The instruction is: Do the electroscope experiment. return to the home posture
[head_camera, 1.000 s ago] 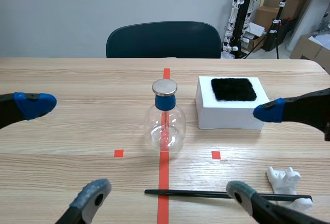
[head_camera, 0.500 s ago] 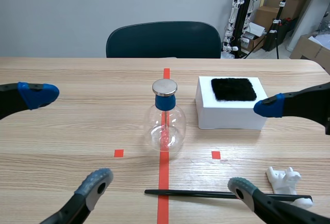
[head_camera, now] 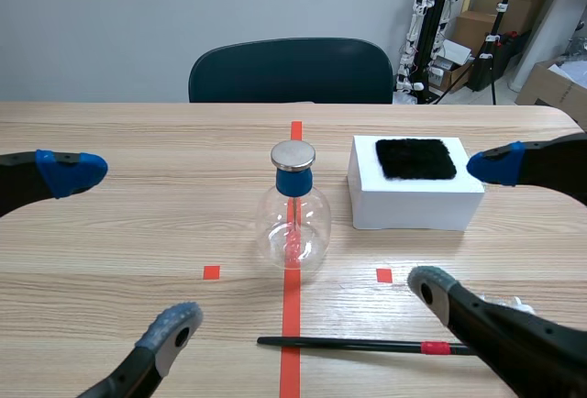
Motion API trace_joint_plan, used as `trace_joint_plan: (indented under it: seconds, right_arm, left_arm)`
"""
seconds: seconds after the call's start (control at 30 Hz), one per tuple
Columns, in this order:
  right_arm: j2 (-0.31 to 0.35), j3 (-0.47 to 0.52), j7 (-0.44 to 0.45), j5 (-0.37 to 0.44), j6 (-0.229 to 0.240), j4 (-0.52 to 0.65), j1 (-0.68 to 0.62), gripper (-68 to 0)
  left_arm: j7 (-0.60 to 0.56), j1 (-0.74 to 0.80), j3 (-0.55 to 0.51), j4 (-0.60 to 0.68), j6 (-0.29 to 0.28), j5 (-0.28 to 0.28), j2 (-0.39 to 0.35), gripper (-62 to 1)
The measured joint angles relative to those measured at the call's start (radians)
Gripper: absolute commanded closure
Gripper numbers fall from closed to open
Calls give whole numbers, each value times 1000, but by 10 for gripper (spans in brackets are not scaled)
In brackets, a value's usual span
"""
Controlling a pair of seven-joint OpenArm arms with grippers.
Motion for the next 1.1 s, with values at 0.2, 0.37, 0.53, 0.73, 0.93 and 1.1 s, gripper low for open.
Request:
trace_joint_plan:
  seconds: [0.2,0.37,0.53,0.73,0.93,1.1]
  right_arm:
    - [0,0,-49,0,1,0,0,-679]
    - [0,0,-100,0,1,-1,0,-679]
    - [0,0,-99,0,1,-1,0,-679]
    - [0,0,-99,0,1,-1,0,-679]
    - [0,0,-99,0,1,-1,0,-679]
    - [0,0,-99,0,1,-1,0,-679]
  left_arm:
    - [0,0,0,0,0,0,0,-623]
    - [0,0,0,0,0,0,0,-623]
    - [0,0,0,0,0,0,0,-623]
    - [0,0,0,0,0,0,0,-623]
    - [0,0,0,0,0,0,0,-623]
    - [0,0,0,0,0,0,0,-623]
